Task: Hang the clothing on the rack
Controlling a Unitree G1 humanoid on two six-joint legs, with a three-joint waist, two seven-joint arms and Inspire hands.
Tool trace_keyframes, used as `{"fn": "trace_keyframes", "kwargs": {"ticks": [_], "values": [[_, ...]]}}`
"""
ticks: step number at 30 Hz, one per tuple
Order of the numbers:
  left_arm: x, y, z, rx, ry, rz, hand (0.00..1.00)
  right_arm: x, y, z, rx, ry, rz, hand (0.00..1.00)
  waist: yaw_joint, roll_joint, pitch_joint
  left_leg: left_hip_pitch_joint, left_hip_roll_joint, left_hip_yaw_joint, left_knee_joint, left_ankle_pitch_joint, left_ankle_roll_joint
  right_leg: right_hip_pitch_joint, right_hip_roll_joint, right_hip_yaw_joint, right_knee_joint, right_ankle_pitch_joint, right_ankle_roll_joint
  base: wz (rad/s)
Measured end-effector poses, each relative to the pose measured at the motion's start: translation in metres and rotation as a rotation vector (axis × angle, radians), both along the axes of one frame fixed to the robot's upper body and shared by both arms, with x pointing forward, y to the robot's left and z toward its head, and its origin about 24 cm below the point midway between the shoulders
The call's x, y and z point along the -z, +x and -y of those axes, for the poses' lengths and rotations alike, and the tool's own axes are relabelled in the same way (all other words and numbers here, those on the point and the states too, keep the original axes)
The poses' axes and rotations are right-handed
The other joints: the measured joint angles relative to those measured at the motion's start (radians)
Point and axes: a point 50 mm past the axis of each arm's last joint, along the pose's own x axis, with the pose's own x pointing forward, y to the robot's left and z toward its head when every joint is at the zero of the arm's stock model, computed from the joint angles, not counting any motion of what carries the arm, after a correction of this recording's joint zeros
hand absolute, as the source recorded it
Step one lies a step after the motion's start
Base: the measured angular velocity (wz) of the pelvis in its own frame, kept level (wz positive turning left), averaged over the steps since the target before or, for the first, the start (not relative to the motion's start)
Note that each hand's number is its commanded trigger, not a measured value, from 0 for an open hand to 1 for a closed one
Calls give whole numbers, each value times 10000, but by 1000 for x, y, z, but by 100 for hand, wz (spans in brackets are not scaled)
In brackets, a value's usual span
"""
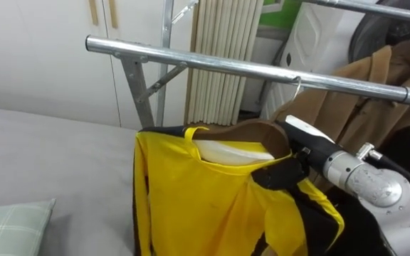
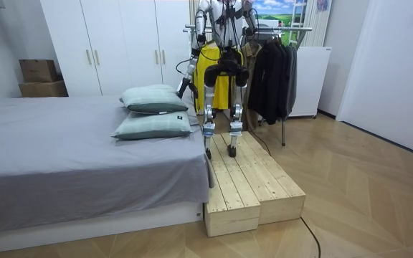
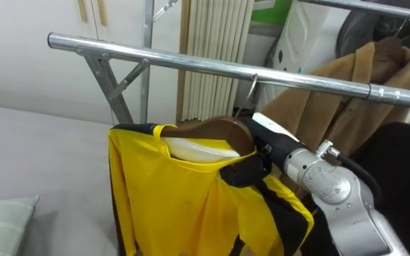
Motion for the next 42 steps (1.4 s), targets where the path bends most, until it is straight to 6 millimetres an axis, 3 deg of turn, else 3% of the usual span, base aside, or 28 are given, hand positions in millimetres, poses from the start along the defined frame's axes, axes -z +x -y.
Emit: {"fn": "trace_keyframes", "kwargs": {"ticks": [7,13,33,42], "values": [[-1,-1,-1,-49,12,59,0,-11,15,5,417,546,137,100,18,2,-2,15,6,-19,-10,0,0,46,17,6,-80,4,-3,0],[-1,-3,-3,7,8,46,0,-19,17,9,396,476,473,100,43,5,-1,111,-8,-356,-11,0,0,228,25,-93,-125,11,-10,4],[-2,0,-5,446,-280,51,0,-17,18,17,620,944,550,100,225,22,4,189,-13,-566,-68,0,0,452,24,-233,-310,17,-20,2],[-2,2,-4,517,-304,150,0,13,17,37,1580,1403,-765,100,229,22,4,222,-65,-820,-178,6,-11,521,-28,-449,-331,16,-19,7]]}}
